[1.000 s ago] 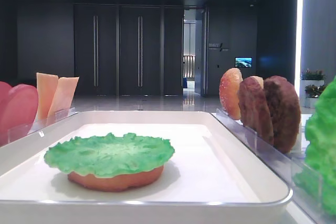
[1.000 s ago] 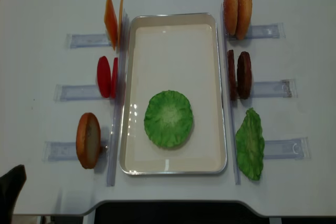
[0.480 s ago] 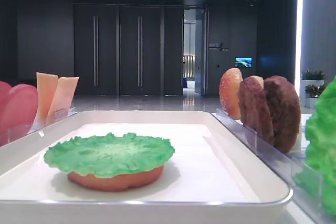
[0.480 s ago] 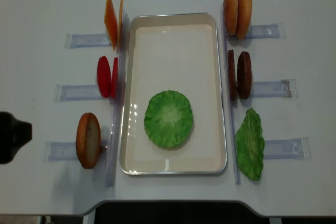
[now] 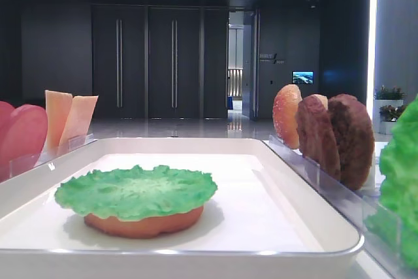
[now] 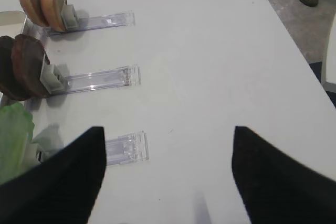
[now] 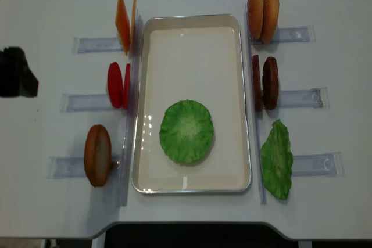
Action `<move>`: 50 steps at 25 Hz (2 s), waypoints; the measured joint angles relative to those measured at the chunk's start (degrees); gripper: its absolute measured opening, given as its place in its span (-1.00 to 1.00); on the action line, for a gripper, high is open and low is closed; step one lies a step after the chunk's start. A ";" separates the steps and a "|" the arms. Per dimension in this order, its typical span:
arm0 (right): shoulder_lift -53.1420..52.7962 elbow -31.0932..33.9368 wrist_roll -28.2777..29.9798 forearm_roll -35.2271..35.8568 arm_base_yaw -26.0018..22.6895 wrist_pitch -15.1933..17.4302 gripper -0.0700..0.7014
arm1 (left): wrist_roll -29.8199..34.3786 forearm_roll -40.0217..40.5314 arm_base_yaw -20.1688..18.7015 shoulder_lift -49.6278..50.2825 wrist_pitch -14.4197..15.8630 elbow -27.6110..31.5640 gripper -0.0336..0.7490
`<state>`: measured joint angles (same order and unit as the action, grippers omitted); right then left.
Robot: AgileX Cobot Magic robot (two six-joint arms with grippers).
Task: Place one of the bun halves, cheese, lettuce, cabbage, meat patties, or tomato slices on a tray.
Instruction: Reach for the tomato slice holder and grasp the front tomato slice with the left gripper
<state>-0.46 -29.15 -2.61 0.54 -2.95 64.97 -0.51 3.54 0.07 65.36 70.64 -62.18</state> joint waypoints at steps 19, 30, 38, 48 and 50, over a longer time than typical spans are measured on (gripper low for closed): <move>0.00 0.00 0.00 0.00 0.00 0.00 0.43 | 0.00 1.19 0.00 24.13 0.27 -20.36 0.85; 0.00 0.00 0.00 0.00 0.00 0.00 0.43 | 0.00 1.88 -0.96 26.30 0.27 -21.01 0.85; 0.00 0.00 0.00 0.00 0.00 0.00 0.39 | -8.62 4.06 -10.44 26.47 0.27 -21.01 0.85; 0.00 0.00 0.00 0.00 0.00 0.00 0.38 | -21.00 5.75 -24.08 31.45 0.22 -21.12 0.85; 0.00 0.00 0.00 0.00 0.00 0.00 0.38 | -22.59 5.75 -25.98 32.87 0.17 -21.12 0.85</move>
<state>-0.46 -29.15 -2.61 0.54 -2.95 64.97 -23.10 9.28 -25.91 98.23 70.80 -83.30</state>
